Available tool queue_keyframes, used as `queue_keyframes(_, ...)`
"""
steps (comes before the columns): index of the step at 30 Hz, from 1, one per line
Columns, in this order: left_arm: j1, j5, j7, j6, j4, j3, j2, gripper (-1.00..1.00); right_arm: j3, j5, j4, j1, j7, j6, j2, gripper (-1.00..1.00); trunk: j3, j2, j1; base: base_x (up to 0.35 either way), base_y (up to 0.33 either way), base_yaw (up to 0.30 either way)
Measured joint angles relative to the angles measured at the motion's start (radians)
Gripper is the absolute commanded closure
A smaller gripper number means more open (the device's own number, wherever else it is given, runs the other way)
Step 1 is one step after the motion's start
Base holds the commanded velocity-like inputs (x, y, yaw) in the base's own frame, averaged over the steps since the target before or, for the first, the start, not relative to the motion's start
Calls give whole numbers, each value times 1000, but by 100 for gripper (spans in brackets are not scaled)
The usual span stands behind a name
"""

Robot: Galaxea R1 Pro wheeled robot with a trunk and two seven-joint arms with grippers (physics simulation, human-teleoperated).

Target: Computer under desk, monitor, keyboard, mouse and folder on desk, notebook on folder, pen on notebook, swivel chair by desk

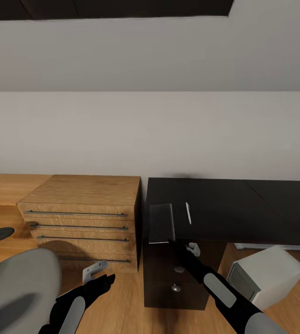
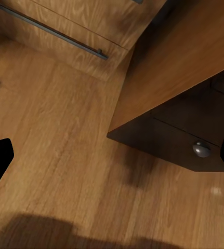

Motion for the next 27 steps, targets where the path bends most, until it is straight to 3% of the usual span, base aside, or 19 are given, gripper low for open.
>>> queue_keyframes(27, 0, 0, -1, 0, 0, 0, 0, -100, 1, -2, 0, 0, -2, 1, -1, 100, 6, 14, -8, 0, 0, 0)
